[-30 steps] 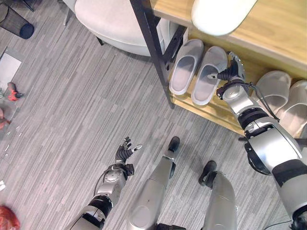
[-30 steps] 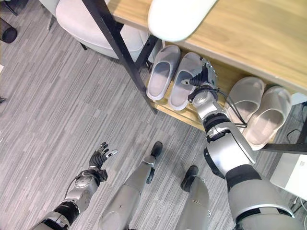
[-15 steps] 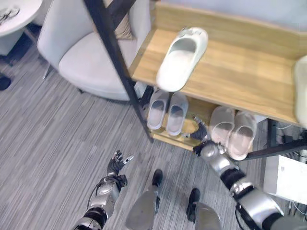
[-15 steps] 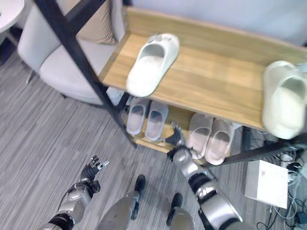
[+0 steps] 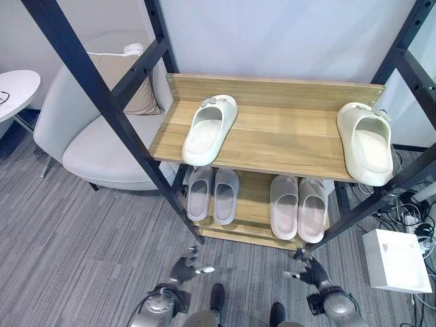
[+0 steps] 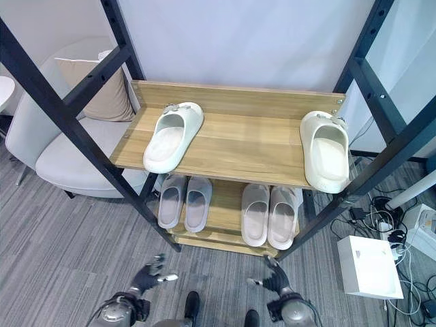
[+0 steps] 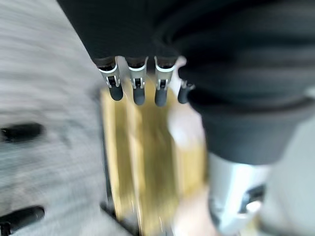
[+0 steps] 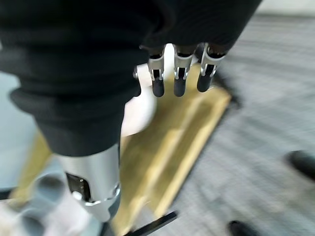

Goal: Arrange the slippers neatly on the shoe rack.

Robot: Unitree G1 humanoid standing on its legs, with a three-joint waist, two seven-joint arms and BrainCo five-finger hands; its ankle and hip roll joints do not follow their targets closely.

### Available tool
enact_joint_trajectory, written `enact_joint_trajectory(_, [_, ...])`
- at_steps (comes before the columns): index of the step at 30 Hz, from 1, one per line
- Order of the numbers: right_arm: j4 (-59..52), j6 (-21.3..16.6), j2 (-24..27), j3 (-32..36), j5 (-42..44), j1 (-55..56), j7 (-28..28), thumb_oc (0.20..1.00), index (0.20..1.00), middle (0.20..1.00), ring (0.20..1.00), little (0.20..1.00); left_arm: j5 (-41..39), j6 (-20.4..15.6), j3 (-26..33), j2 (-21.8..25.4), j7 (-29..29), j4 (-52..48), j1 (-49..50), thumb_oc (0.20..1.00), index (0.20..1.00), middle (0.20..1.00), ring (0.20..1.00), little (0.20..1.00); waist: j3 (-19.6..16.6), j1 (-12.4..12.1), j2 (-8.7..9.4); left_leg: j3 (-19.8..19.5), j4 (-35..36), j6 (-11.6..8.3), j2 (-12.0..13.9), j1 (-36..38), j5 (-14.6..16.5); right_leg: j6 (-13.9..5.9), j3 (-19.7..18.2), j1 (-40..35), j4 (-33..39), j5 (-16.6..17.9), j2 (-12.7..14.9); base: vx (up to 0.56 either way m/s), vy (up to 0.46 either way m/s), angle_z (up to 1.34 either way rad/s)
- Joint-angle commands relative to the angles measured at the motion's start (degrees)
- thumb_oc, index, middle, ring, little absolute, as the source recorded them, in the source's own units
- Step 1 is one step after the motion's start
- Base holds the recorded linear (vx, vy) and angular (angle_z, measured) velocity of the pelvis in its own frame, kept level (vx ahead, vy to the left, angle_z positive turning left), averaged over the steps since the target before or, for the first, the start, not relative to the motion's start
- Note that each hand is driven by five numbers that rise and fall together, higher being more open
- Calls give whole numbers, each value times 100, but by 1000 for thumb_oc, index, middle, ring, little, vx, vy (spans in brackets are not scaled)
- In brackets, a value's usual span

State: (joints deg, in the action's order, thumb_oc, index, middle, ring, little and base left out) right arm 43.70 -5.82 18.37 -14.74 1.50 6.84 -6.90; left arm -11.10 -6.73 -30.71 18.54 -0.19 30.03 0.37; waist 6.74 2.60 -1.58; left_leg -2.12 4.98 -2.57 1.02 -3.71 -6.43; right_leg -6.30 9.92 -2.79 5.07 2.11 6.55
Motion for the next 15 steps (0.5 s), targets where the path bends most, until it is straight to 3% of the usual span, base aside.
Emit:
enact_joint_trajectory(1, [392,51,60,129,-81,-287,-157,1000,1000,1000,1000,1000,653,-205,-378,-127,-277,25,-835,1000,1000,1000,1000,1000,57,189,2,331,2,-112,187,380,413,-290,-76,-3,-20,-84,233,44,-31,-37])
enact_joint_trajectory(7, [613,25,12,170,103,-489,-230,1000,1000,1000,1000,1000,752,-237,-1209,-149,-622,-654,-1631,1000,1000,1000,1000,1000,53,356,-83,446,2,-123,216,463,464,-286,-209,-11,-8,-109,195,16,-27,-29])
enact_joint_trajectory(8, [545,0,38,118,120,-515,-233,1000,1000,1000,1000,1000,525,-302,-1483,-101,-807,-1274,-1962,1000,1000,1000,1000,1000,47,410,-106,481,2,-127,236,472,471,-283,-249,-3,-7,-117,184,0,-19,-15])
enact_joint_trajectory(15, [280,-52,47,-38,103,-515,-150,1000,1000,1000,1000,1000,-266,-368,-1756,142,-1127,-2804,-2770,1000,1000,1000,1000,1000,27,495,-129,536,2,-150,278,529,489,-277,-301,-27,-7,-162,143,2,-12,-2])
